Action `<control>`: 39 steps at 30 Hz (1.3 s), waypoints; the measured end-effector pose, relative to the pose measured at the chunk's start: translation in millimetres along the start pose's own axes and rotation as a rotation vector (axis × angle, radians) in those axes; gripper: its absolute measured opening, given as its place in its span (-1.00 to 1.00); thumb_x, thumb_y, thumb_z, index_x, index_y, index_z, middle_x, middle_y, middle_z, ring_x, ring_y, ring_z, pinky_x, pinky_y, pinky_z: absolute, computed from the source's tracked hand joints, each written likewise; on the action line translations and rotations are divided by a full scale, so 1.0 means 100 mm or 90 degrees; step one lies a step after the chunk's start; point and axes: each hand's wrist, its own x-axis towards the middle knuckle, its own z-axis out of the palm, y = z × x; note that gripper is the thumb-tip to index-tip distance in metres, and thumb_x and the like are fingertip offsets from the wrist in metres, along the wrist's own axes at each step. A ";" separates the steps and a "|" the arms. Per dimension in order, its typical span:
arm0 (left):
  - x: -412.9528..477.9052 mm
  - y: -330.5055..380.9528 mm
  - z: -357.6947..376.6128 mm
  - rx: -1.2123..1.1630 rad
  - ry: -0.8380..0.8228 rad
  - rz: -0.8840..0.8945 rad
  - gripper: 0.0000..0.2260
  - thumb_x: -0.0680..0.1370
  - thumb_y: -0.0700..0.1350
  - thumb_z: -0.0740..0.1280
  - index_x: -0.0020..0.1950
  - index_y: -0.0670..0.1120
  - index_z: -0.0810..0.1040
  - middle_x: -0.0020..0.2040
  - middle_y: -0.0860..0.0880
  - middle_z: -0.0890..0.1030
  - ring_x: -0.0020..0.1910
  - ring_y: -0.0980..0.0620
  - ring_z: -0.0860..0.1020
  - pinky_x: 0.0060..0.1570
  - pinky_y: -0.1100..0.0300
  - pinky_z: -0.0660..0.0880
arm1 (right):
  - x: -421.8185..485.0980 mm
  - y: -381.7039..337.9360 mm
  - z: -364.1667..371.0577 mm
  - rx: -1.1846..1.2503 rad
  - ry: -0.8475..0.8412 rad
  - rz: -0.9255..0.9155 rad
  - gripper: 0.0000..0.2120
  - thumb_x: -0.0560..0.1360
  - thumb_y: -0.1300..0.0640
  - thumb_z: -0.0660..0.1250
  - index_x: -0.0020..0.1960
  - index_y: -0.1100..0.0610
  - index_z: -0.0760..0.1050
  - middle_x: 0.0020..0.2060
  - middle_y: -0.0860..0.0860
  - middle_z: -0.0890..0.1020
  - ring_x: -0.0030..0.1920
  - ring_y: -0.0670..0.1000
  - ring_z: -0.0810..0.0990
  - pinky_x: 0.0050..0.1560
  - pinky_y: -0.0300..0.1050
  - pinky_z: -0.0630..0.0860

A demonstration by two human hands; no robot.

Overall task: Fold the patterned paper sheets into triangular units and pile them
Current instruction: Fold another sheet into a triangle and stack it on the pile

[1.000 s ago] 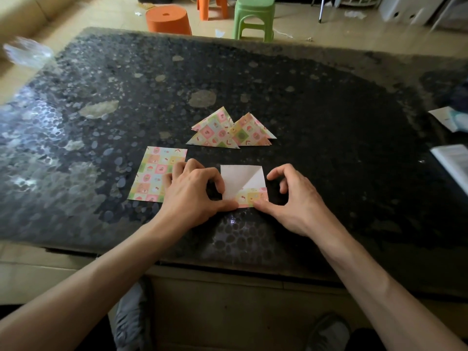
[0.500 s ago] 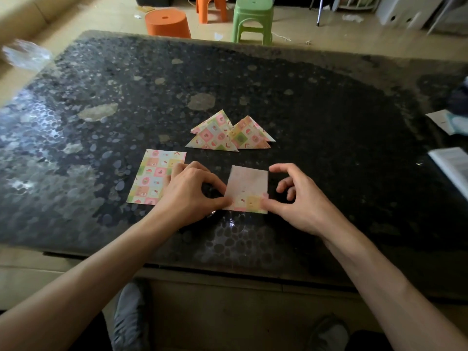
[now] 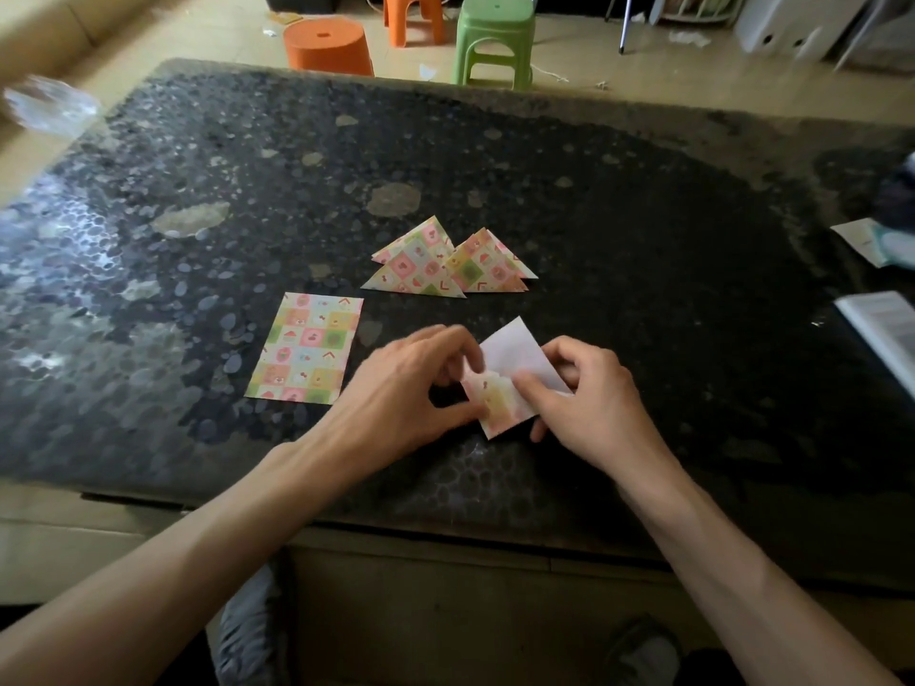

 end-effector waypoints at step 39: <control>-0.11 -0.11 0.02 0.040 0.058 0.044 -0.76 0.46 -0.24 0.54 0.00 0.08 0.67 0.04 0.16 0.67 -0.05 0.09 0.53 -0.06 0.35 0.34 | 0.04 0.12 -0.14 -0.150 -0.012 -0.233 -0.67 0.50 0.12 0.49 0.19 -0.20 0.61 0.01 -0.21 0.49 0.02 -0.18 0.52 -0.06 -0.33 0.45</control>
